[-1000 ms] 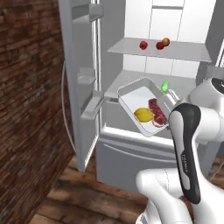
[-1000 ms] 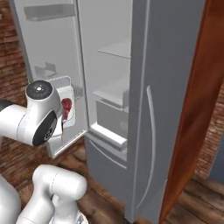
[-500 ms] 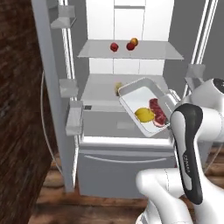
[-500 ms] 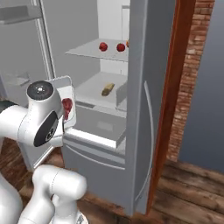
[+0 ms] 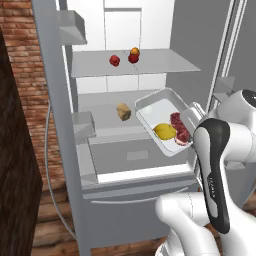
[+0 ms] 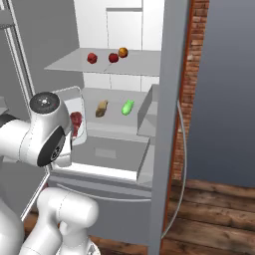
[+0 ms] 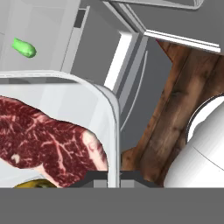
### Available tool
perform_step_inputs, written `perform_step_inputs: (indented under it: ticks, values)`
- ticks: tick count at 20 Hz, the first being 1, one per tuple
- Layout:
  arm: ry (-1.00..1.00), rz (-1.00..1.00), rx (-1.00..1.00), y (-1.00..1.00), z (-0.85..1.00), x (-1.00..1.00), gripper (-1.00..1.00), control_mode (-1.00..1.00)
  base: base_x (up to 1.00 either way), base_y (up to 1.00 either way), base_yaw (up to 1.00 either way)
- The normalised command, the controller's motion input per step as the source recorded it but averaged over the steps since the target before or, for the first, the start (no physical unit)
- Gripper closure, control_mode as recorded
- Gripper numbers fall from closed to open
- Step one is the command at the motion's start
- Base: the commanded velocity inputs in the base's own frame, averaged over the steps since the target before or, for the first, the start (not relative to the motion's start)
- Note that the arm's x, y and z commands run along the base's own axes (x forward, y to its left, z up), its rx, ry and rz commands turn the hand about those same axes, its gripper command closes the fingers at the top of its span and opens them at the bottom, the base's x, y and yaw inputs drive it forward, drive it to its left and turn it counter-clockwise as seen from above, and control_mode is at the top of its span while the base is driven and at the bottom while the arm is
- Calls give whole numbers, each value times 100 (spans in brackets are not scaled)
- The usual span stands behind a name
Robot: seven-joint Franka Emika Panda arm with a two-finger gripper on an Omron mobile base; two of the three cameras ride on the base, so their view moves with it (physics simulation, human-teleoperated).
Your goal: Place the tupperware on the top shelf of the fridge. Make space for the tupperware among the existing items by rearranging them on the shelves if needed. Close the fridge door when finished.
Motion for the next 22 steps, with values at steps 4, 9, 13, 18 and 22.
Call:
perform_step_inputs:
  ticks: [4,9,13,18,22]
  values:
    - [0,0,0,0,0,0,100,100,57,37,-36]
    - [0,0,0,0,0,0,100,100,65,35,-33]
    - [0,0,0,0,0,0,100,100,63,20,-27]
    - [0,0,0,0,0,0,100,100,32,4,-16]
    - [-4,-2,0,0,19,-4,100,-100,0,0,-1]
